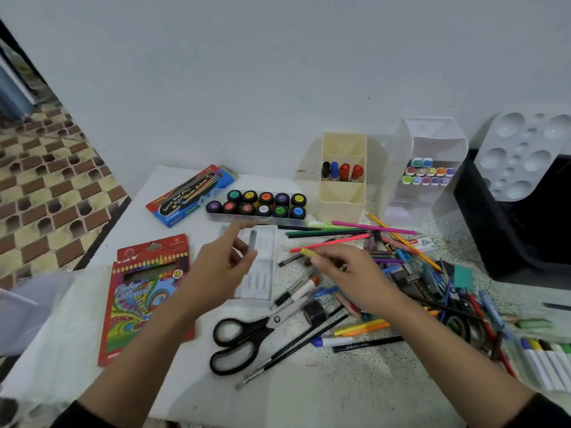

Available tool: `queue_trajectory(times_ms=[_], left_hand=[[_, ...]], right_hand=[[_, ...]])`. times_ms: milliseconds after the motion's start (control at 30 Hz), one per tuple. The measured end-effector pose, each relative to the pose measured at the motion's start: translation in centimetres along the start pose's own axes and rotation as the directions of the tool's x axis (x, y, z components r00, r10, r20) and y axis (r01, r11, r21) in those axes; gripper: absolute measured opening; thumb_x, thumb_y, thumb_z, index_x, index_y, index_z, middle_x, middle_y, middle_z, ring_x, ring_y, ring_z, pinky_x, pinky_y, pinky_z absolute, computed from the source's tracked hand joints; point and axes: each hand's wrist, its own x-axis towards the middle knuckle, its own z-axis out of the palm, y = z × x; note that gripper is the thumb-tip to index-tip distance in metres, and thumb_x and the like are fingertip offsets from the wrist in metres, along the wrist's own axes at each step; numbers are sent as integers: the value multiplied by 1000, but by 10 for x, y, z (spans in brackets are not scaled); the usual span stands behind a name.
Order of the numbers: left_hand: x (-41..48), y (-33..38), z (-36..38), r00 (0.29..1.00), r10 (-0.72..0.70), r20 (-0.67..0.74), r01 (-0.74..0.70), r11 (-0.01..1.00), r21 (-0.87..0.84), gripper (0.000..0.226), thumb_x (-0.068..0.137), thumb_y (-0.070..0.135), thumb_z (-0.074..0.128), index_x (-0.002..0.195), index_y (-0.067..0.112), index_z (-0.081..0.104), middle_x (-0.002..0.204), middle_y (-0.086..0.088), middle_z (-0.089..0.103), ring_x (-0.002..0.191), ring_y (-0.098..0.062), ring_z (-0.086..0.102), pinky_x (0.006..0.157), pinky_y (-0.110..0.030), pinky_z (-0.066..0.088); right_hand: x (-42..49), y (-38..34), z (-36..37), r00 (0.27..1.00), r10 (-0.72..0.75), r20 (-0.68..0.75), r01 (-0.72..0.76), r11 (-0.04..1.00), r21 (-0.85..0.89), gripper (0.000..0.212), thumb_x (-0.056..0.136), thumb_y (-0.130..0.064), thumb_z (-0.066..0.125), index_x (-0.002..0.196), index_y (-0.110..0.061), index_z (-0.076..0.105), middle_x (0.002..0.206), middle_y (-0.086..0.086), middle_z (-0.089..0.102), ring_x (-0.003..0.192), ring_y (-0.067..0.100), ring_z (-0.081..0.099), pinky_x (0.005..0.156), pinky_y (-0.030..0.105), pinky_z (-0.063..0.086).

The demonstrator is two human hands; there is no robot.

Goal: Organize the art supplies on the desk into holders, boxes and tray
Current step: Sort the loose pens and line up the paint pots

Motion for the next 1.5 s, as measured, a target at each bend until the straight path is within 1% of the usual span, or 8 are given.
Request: queue_trajectory(times_ms=[133, 267, 467, 633, 967, 1100, 1300, 1500], left_hand=[[-8, -27, -21, 997, -56, 61, 52, 997, 61, 31, 94, 24, 69, 120, 39, 58, 84, 4, 68, 67, -13, 67, 57, -25, 54], [-14, -43, -19, 996, -81, 23, 80, 996, 39, 32, 89, 23, 76, 115, 37, 62, 82, 2, 68, 67, -12, 67, 60, -21, 54], [-7, -51, -10, 997, -56, -48, 57, 998, 20, 31, 85, 19, 80, 111, 29, 67, 79, 3, 66, 61, -18, 63, 62, -33, 58], [-4, -55, -8, 998, -39, -40, 41, 998, 37, 33, 83, 16, 82, 114, 21, 71, 82, 4, 68, 55, -9, 60, 61, -20, 55], [-4, -53, -13, 998, -8, 65, -1, 990, 143, 30, 85, 26, 80, 114, 28, 73, 95, 7, 61, 73, -7, 62, 68, -13, 50], [-5, -52, -14, 998, -1, 63, -8, 989, 147, 27, 85, 23, 79, 112, 25, 75, 90, 8, 65, 75, -8, 62, 71, -21, 54], [-10, -39, -22, 989, 25, 148, -60, 969, 239, 36, 80, 27, 84, 114, 27, 73, 86, 9, 61, 78, -5, 61, 66, -10, 45], [-18, -40, -25, 991, -10, 135, -20, 976, 216, 30, 74, 17, 88, 98, 26, 72, 70, 7, 67, 65, -9, 64, 62, -14, 48]], right_hand=[[21, -14, 28, 986, -115, 124, 143, 957, -254, 25, 102, -20, 56, 123, -20, 70, 97, -2, 58, 84, 13, 51, 70, 26, 38], [36, -26, 52, 958, -190, 214, 251, 916, -313, 19, 101, -17, 57, 115, -20, 69, 94, -6, 58, 84, 10, 48, 72, 28, 36], [56, -40, 64, 944, -104, 315, 197, 939, -281, 8, 96, -12, 63, 101, -17, 68, 87, -8, 57, 75, 4, 51, 66, 28, 40], [66, -36, 67, 930, -36, 365, 139, 956, -258, 17, 94, -5, 64, 97, -18, 75, 100, -4, 56, 86, 8, 56, 74, 24, 46], [72, -32, 75, 946, 65, 316, -67, 998, -5, 23, 88, -2, 68, 96, -23, 65, 96, 0, 72, 89, 27, 69, 85, 51, 57], [75, -34, 77, 946, 69, 316, -65, 998, -24, 22, 88, -3, 70, 100, -21, 63, 90, -2, 70, 81, 20, 66, 81, 43, 58], [77, -39, 82, 977, 108, 185, -110, 994, -3, 36, 77, -7, 84, 101, -14, 58, 88, 7, 69, 68, 12, 63, 67, 30, 55], [74, -37, 87, 991, 50, 126, -43, 997, -59, 29, 69, 4, 84, 90, -7, 66, 83, 8, 68, 67, 16, 69, 68, 36, 60]])
